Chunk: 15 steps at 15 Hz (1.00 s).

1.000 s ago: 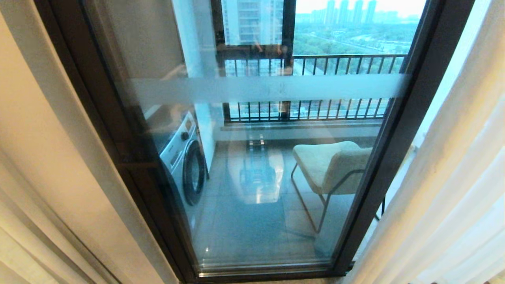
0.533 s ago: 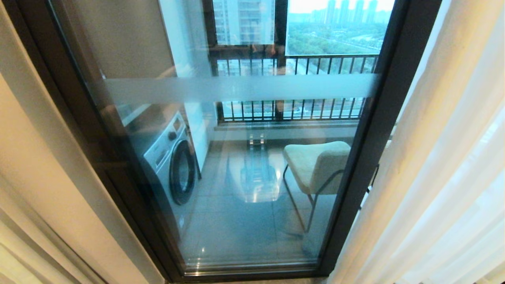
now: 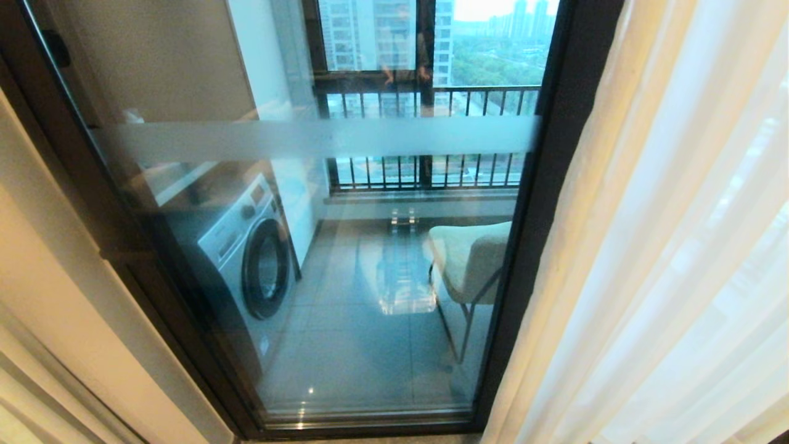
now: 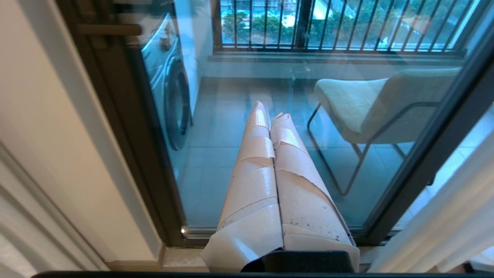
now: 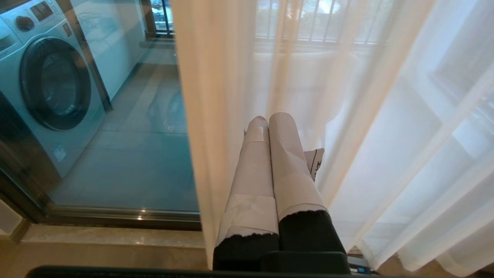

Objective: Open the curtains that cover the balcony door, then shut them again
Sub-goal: Pull the inner curtains open on both sides

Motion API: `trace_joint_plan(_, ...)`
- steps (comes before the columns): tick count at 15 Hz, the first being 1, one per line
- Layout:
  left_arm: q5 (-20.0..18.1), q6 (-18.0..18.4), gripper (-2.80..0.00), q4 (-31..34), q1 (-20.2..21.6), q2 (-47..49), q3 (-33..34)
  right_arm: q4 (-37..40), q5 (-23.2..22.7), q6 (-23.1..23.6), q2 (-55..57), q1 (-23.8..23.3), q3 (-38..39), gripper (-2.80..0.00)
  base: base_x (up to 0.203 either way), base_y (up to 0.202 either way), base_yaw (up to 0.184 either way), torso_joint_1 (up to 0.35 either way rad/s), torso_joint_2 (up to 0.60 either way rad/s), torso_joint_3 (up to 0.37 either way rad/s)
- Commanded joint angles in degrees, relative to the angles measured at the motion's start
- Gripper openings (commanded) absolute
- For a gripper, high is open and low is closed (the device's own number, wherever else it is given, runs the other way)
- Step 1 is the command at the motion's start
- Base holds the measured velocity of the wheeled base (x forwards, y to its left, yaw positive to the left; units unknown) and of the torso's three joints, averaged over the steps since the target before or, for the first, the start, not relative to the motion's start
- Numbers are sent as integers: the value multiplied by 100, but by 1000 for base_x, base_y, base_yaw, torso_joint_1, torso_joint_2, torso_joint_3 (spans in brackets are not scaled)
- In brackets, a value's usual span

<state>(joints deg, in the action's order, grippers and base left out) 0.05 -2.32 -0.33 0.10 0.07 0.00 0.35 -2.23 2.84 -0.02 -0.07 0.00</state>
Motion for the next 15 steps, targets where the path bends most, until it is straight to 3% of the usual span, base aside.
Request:
trace_joint_plan(1, 4, -6, -280, -2, -1, -7, 0, 0, -5, 6, 2, -1, 0, -280, 0, -195, 3, 2, 2, 7)
trace_joint_plan(6, 4, -6, -280, -2, -1, -7, 0, 0, -5, 6, 2, -1, 0, -280, 0, -146, 1, 1, 2, 0)
trace_joint_plan(15, 13, -6, -280, 1, -1, -7, 0, 9, -5, 85, 2, -1, 0, -280, 0, 0, 0, 0, 0, 0)
